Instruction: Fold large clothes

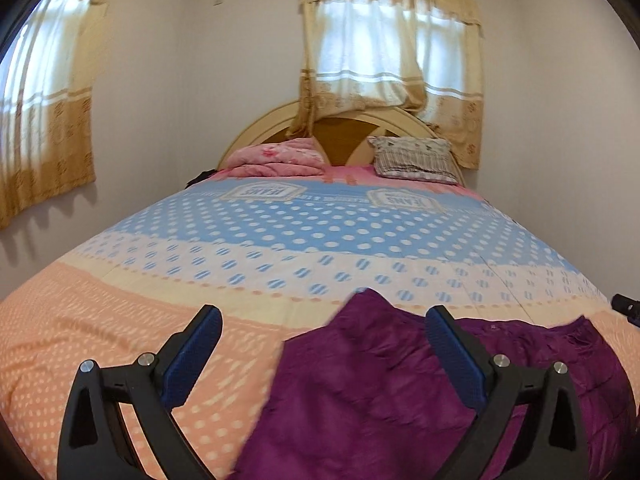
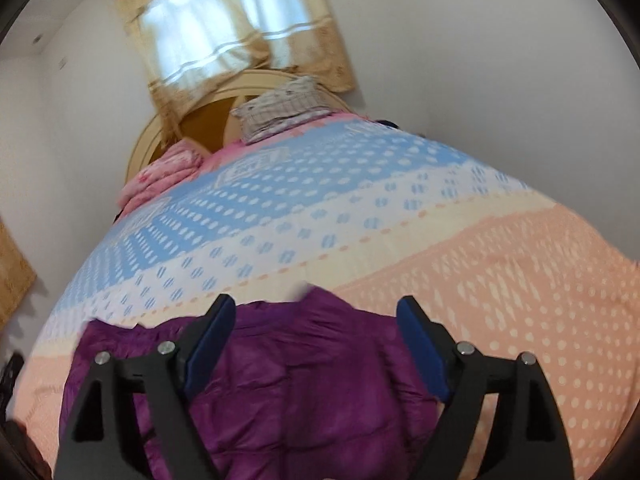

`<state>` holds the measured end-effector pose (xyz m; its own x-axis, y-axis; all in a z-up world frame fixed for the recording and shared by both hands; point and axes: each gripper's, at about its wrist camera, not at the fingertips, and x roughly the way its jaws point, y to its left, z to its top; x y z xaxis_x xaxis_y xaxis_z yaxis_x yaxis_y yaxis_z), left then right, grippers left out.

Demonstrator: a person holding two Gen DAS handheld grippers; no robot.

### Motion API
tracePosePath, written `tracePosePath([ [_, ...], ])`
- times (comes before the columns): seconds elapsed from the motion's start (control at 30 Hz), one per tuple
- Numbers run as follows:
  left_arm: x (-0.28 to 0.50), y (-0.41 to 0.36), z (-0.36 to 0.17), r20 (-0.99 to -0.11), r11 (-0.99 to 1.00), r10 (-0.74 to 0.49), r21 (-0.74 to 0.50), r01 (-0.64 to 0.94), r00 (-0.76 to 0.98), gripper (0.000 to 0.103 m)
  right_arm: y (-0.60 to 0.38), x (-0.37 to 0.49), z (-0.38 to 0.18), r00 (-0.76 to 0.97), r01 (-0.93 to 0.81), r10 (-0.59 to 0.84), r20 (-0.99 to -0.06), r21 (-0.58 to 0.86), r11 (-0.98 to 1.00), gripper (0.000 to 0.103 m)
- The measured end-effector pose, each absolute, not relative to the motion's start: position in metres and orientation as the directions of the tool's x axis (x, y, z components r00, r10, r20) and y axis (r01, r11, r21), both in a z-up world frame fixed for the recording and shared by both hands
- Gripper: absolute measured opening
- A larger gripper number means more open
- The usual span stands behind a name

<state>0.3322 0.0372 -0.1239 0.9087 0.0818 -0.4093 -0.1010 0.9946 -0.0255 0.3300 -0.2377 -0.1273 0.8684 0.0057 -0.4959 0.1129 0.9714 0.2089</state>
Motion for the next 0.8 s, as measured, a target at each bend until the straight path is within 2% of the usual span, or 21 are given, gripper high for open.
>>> tracePosePath([
  [0.07,0.339,0.020,-0.121,-0.408,0.997,0.068,0.001,-0.074,0.910,0.101,-0.207,0.331,-0.128,0.858,0.060,0.007,-0.513,0.114,0.992,0.076],
  [0.13,0.352,0.001,-0.123,-0.428,0.996,0.083,0.059,-0.064,0.900,0.101,-0.181,0.335,-0.134,0.842,0.008,0.027,-0.539,0.063,0.998,0.061],
  [0.17,0.360,-0.006,-0.127,-0.440,0.993,0.105,0.092,-0.072,0.892,0.101,-0.167,0.339,-0.140,0.826,-0.021,0.039,-0.563,0.039,0.999,0.059],
  [0.27,0.390,-0.013,-0.152,-0.488,0.972,0.217,0.191,-0.139,0.846,0.101,-0.146,0.354,-0.157,0.806,-0.049,0.021,-0.592,-0.031,0.998,0.059],
  [0.4,0.424,0.005,-0.192,-0.591,0.956,0.292,0.205,-0.210,0.752,0.101,-0.146,0.376,-0.183,0.776,-0.022,-0.039,-0.630,-0.089,0.996,0.058],
  [0.5,0.437,0.025,-0.213,-0.677,0.964,0.253,0.118,-0.237,0.691,0.101,-0.158,0.389,-0.201,0.754,0.014,-0.064,-0.653,-0.081,0.997,0.058],
  [0.57,0.441,0.030,-0.216,-0.688,0.965,0.234,0.081,-0.248,0.687,0.101,-0.168,0.394,-0.208,0.749,0.031,-0.059,-0.660,-0.053,0.998,0.058],
  [0.8,0.458,0.029,-0.230,-0.736,0.967,0.220,0.081,-0.240,0.640,0.102,-0.174,0.410,-0.216,0.735,0.052,-0.067,-0.675,-0.042,0.998,0.057],
])
